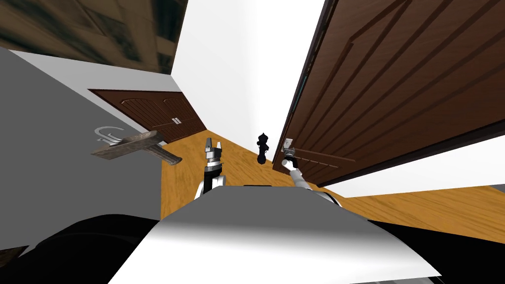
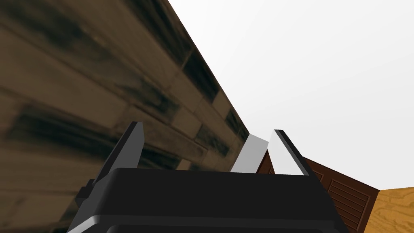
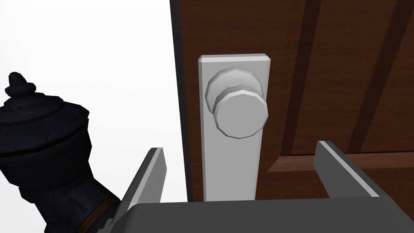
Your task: Pull the door open
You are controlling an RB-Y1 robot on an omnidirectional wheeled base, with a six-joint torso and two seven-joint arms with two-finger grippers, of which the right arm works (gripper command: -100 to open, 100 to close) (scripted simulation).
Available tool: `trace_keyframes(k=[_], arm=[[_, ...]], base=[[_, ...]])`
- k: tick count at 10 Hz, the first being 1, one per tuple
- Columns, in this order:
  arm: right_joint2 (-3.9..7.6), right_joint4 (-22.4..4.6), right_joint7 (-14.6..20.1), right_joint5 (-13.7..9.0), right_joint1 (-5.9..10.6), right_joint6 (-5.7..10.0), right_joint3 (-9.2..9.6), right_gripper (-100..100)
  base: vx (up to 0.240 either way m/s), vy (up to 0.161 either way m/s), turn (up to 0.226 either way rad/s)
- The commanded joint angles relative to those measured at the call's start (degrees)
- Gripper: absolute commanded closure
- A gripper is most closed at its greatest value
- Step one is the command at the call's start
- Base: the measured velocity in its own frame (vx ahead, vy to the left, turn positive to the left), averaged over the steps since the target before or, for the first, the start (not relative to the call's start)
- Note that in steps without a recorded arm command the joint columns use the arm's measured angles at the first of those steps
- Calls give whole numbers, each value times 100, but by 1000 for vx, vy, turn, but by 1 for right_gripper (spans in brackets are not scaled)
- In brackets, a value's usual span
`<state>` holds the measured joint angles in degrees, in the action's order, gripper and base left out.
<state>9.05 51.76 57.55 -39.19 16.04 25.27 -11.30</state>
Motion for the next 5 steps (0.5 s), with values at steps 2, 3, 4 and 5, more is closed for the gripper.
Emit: trace_keyframes(k=[2, 3, 4, 5], arm=[[-46, 19, 96, -65, -4, -1, 0, -100], [79, 0, 219, -100, -58, 11, -27, -100], [115, -6, 247, -107, -73, 14, -35, -100], [190, -18, 306, -123, -103, 20, -50, -100]], base=[[-105, -2, -1], [126, -26, 101], [170, -57, 107], [176, -59, 84]])
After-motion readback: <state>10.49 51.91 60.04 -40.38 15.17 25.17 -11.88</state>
